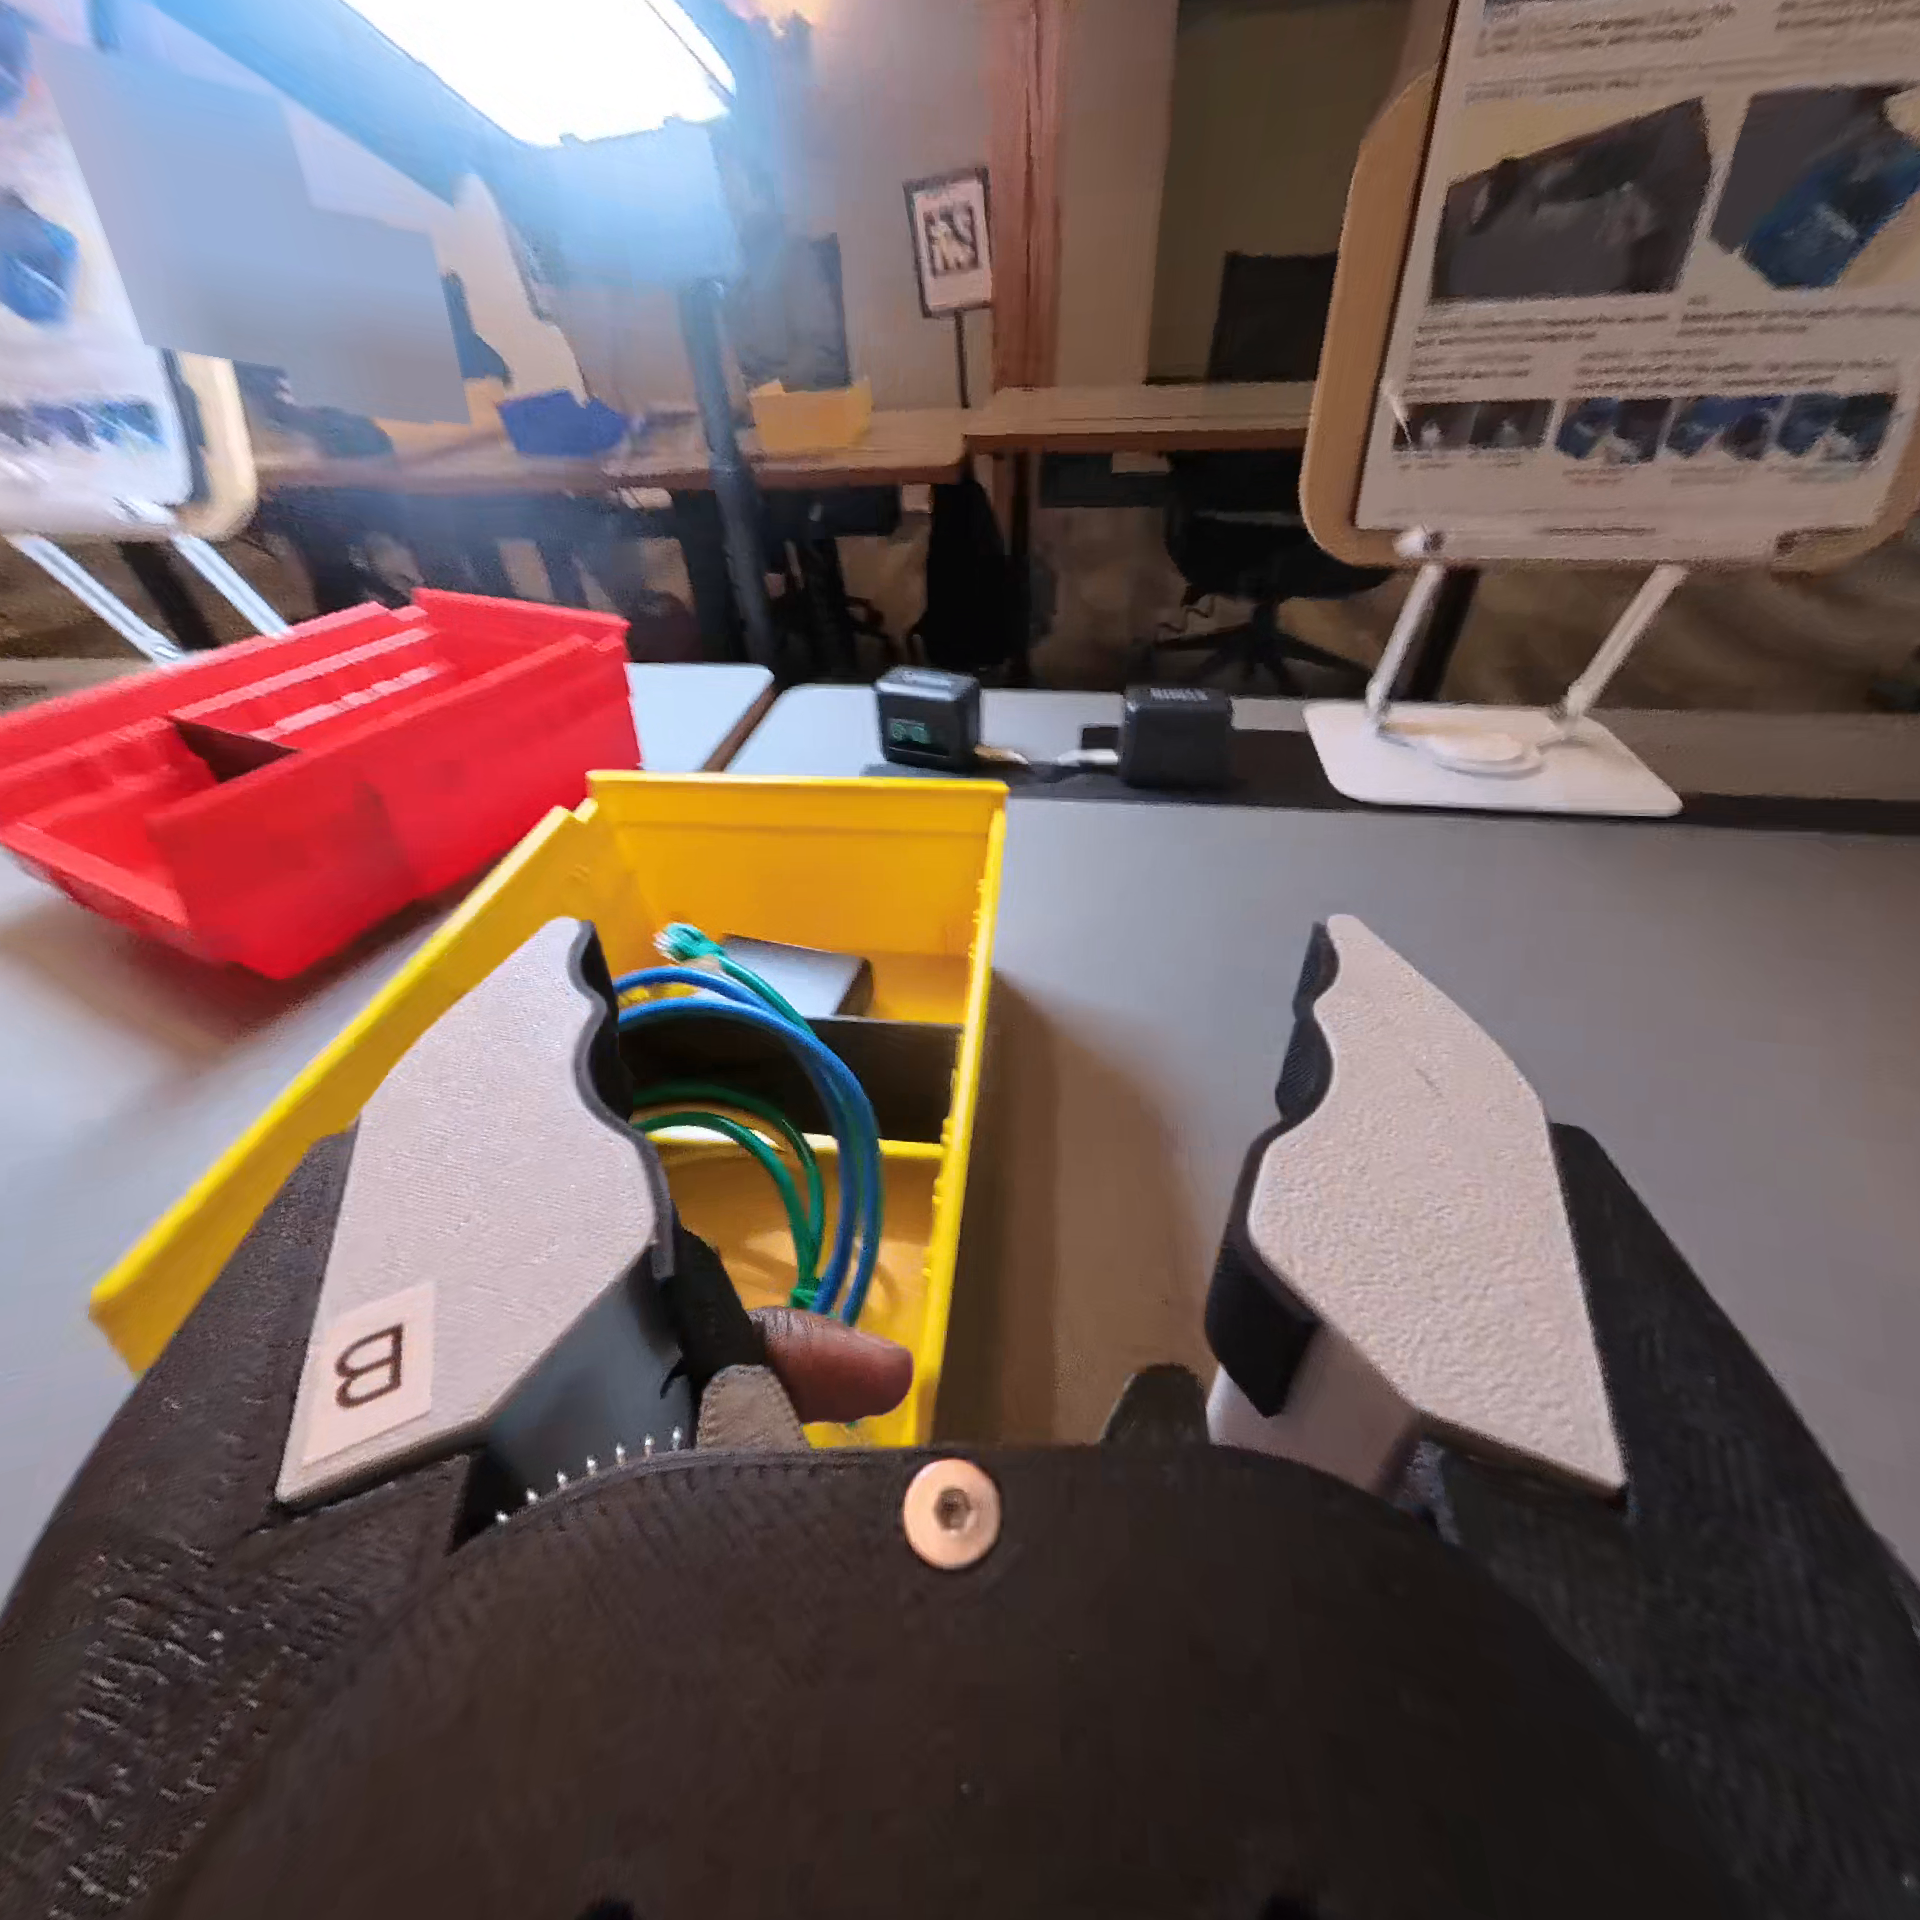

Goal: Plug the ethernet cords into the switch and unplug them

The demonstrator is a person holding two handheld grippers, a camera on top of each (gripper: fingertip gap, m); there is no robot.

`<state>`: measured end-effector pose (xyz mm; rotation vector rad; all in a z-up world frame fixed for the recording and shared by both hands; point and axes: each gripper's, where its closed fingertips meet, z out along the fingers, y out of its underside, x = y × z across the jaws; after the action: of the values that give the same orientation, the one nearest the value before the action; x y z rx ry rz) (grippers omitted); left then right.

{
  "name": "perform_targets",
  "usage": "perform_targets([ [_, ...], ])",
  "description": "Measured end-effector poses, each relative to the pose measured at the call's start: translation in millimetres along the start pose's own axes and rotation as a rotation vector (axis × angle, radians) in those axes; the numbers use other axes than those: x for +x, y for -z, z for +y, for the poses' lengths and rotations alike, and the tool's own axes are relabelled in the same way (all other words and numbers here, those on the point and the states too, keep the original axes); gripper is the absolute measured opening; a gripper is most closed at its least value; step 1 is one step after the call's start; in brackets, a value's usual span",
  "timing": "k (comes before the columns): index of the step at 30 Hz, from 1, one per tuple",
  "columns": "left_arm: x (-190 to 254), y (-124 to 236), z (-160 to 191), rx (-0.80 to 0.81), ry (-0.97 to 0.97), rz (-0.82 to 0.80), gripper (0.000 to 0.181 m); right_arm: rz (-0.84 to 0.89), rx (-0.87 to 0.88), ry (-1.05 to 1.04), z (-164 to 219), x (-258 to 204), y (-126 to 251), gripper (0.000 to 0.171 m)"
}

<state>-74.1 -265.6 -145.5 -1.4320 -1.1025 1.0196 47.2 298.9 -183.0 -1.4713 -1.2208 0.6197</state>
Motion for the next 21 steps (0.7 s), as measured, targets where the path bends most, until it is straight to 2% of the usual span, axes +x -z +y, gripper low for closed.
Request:
perform_targets([
  [3,9.8,-8.9,18.0,-0.112,-0.051,0.014,0.126,0.043,0.028,-0.021,-9.6,15.3,9.2,0.126],
  [15,19.7,-14.6,22.9,-0.147,-0.063,0.055,0.125,-0.009,-0.014,-0.027,0.2,5.9,3.8,0.126],
  [18,21.2,-25.8,20.6,-0.190,-0.105,0.116,0.122,-0.058,-0.017,-0.036,0.5,-3.1,3.4,0.125],
  [21,2.1,-50.3,18.1,-0.296,-0.175,0.142,0.121,-0.109,-0.008,-0.048,-1.3,-13.6,4.2,0.124],
])
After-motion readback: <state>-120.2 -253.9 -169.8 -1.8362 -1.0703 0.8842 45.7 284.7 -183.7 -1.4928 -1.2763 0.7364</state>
